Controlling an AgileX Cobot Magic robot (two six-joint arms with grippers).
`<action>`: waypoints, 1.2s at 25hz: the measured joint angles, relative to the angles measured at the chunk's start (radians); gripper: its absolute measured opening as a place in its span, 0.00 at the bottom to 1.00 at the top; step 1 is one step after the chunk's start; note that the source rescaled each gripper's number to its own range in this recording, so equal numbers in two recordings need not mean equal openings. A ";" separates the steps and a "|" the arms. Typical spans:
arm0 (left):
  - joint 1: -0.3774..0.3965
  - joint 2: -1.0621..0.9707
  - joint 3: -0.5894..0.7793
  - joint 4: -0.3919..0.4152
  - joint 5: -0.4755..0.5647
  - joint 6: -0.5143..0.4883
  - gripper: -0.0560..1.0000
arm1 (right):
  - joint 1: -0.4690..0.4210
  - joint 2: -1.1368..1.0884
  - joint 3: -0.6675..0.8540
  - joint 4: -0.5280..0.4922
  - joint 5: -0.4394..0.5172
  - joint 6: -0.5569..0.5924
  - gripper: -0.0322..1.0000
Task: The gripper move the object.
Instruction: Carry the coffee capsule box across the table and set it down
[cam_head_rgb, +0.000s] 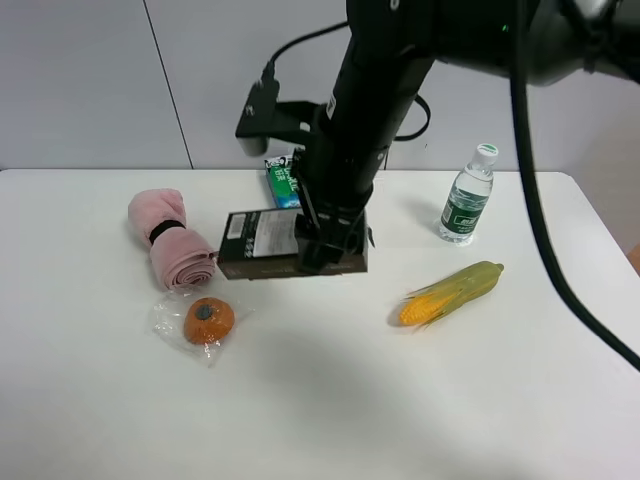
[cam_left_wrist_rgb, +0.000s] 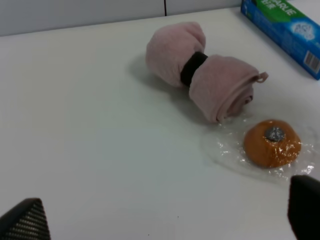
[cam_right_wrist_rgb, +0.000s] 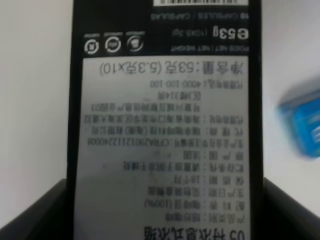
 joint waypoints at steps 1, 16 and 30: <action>0.000 0.000 0.000 0.000 0.000 0.000 1.00 | 0.000 -0.002 0.038 -0.005 0.001 0.000 0.07; 0.000 0.000 0.000 0.000 0.000 0.000 1.00 | 0.000 -0.025 0.495 -0.017 -0.674 -0.118 0.07; 0.000 0.000 0.000 0.000 0.000 0.000 1.00 | 0.000 0.096 0.536 0.124 -0.836 -0.123 0.07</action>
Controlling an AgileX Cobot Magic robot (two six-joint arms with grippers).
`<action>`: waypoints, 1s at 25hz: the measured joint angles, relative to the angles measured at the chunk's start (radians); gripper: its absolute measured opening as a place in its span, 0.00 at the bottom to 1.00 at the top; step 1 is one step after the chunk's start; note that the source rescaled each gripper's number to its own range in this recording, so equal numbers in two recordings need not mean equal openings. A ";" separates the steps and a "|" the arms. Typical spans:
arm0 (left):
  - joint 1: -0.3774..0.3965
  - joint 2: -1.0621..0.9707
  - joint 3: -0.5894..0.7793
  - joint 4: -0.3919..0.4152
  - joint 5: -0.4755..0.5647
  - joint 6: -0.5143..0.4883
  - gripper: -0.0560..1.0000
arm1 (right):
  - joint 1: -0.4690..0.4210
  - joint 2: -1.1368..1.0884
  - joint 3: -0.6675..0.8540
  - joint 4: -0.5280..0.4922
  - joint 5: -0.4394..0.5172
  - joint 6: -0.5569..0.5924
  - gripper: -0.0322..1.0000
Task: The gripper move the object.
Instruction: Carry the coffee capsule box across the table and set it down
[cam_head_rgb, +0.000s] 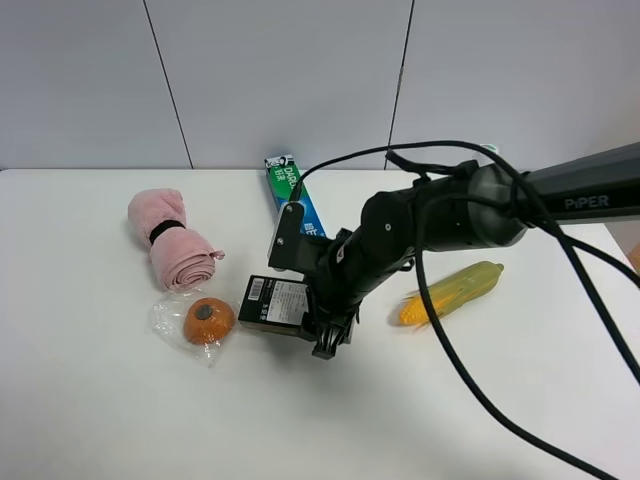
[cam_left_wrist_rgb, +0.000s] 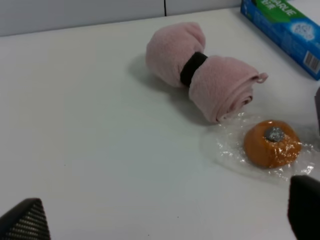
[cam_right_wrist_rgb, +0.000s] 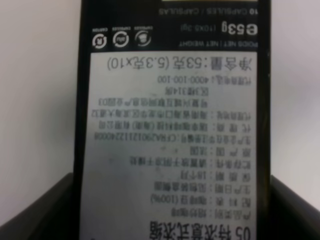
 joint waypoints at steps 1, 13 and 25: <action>0.000 0.000 0.000 0.000 0.000 0.000 1.00 | 0.000 0.010 0.000 -0.012 0.000 0.000 0.07; 0.000 0.000 0.000 0.000 0.000 0.000 1.00 | 0.000 0.085 0.007 -0.043 -0.003 0.012 0.04; 0.000 0.000 0.000 0.000 0.000 0.000 1.00 | -0.019 0.088 0.007 -0.076 0.003 0.136 0.03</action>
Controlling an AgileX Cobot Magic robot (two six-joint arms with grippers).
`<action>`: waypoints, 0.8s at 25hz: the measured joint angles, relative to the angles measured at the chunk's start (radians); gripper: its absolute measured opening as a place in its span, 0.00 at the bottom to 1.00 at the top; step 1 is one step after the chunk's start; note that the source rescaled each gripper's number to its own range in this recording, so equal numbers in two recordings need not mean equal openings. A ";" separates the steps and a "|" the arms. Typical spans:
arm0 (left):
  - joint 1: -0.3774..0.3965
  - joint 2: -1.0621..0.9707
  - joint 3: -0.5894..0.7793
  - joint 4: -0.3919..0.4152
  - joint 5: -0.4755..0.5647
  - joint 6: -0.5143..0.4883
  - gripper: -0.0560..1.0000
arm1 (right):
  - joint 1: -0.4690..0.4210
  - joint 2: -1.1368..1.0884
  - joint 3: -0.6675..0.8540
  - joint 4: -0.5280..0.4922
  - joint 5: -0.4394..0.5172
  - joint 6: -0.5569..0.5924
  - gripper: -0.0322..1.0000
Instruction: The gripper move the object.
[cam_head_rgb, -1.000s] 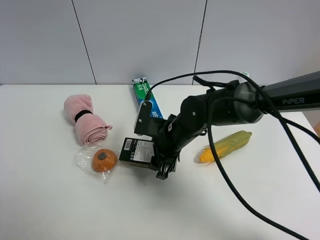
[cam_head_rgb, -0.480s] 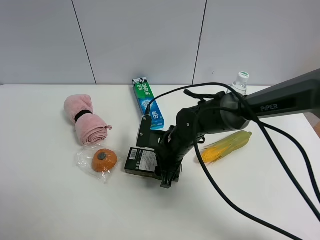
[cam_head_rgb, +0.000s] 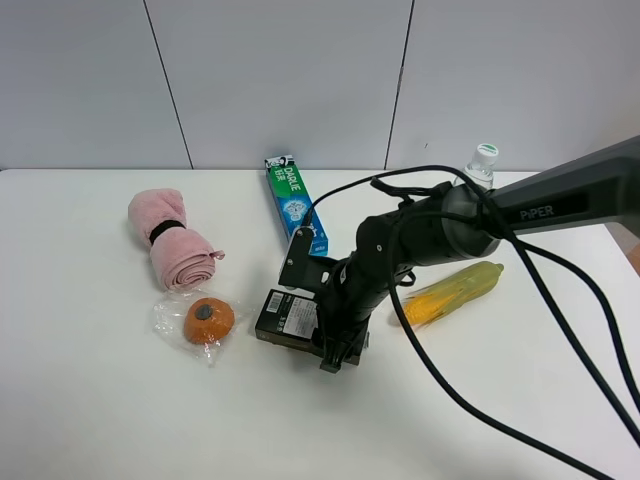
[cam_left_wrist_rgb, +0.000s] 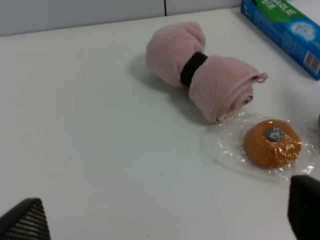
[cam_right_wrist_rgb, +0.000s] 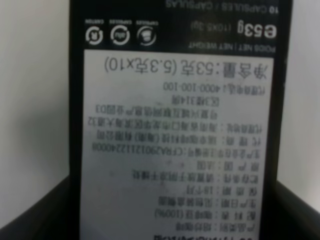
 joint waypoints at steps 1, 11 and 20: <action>0.000 0.000 0.000 0.000 0.000 0.000 1.00 | 0.000 0.000 0.000 -0.016 0.000 0.024 0.05; 0.000 0.000 0.000 0.000 0.000 0.000 1.00 | -0.022 -0.061 0.000 -0.095 0.021 0.195 0.64; 0.000 0.000 0.000 0.000 0.000 0.000 1.00 | -0.022 -0.152 0.000 -0.086 0.204 0.280 0.65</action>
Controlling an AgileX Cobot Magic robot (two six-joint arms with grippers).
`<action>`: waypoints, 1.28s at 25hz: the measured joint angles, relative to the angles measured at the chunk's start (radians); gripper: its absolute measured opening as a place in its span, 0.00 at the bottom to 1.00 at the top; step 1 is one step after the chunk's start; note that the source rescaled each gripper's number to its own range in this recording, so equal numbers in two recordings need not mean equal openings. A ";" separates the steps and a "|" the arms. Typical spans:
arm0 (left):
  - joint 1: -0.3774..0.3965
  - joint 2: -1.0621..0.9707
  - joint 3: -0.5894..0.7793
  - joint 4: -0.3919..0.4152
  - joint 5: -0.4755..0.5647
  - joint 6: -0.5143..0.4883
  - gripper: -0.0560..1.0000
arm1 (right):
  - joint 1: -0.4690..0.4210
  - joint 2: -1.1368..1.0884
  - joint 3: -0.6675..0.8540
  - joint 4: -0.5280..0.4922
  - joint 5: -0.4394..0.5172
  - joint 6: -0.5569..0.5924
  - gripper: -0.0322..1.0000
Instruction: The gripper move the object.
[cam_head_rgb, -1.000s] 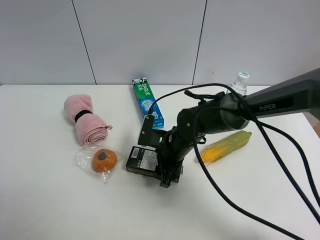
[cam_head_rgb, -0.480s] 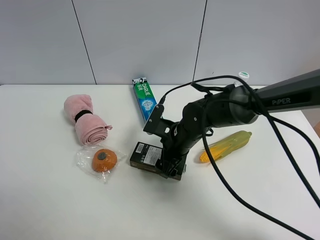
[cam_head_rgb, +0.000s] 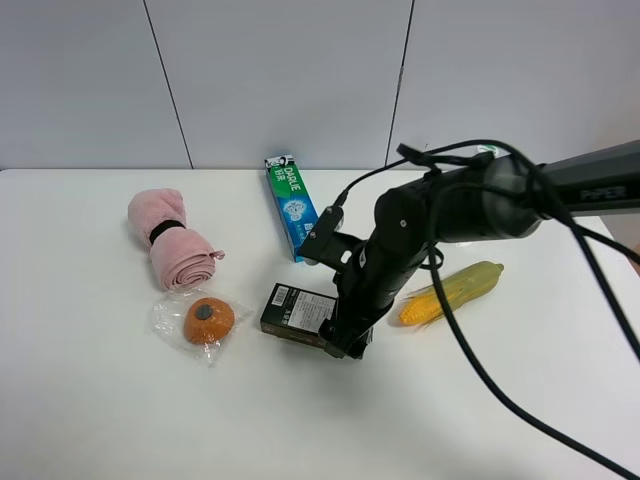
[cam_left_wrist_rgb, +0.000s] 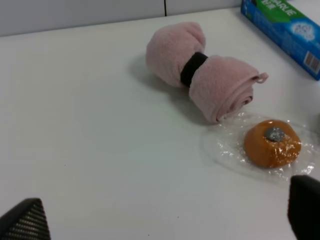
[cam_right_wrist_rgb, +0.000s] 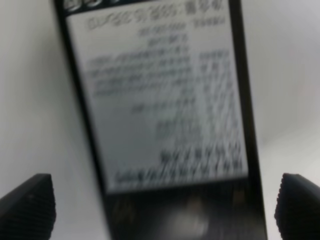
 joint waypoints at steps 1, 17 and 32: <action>0.000 0.000 0.000 0.000 0.000 0.000 1.00 | 0.000 -0.039 0.000 0.009 0.031 0.009 0.65; 0.000 0.000 0.000 0.000 0.000 0.000 1.00 | -0.003 -0.668 0.000 0.025 0.442 0.265 0.65; 0.000 0.000 0.000 0.000 0.000 0.000 1.00 | -0.612 -0.764 0.000 -0.140 0.458 0.269 0.65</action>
